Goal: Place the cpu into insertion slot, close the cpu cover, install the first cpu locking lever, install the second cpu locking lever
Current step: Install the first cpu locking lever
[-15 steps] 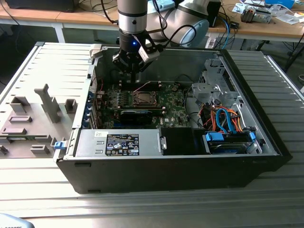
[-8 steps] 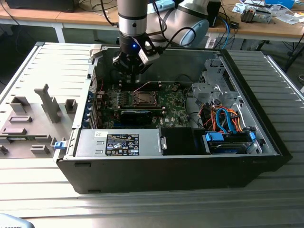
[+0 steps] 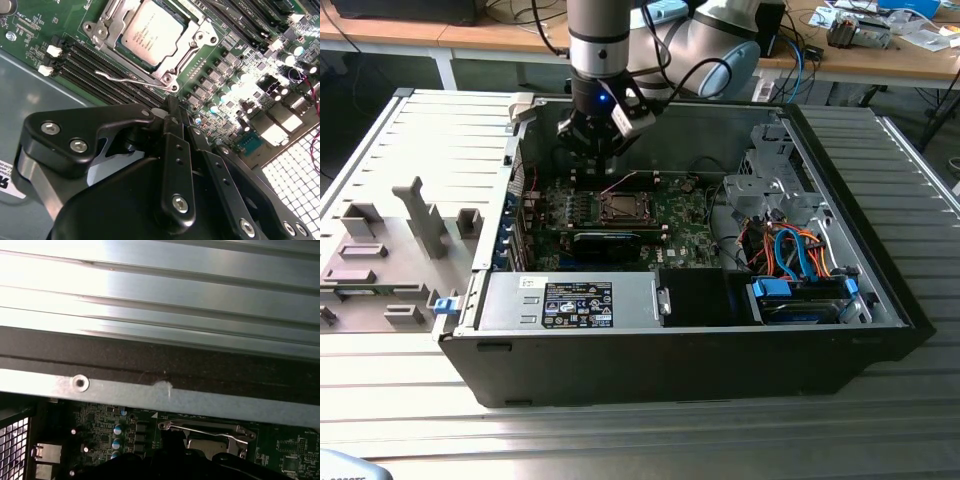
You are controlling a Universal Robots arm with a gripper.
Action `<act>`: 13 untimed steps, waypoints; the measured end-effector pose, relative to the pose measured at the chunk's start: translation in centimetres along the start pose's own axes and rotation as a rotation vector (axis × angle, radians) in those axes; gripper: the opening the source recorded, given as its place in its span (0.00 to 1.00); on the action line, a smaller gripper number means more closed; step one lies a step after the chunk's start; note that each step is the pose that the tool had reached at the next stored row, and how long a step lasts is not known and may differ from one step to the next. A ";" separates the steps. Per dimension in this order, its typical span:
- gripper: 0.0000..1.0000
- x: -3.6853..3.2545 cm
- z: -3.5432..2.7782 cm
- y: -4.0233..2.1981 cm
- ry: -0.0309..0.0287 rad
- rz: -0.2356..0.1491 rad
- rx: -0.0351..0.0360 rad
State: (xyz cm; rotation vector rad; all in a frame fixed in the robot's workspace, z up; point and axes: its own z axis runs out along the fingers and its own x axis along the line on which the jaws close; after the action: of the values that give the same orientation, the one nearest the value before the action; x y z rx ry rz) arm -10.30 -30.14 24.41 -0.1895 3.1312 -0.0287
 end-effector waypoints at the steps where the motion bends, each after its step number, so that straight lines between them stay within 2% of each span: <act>1: 0.11 0.00 0.05 0.00 0.0000 0.000 0.0000; 5: 0.11 0.00 0.11 0.00 0.0000 0.000 0.0000; 7: 0.11 0.00 0.60 0.02 0.0000 0.000 -0.0001; 13: 0.11 0.00 0.72 0.02 0.0000 0.000 0.0000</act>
State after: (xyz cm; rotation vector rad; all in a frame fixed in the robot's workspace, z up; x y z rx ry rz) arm -10.30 -30.13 23.68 -0.1895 3.1312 -0.0288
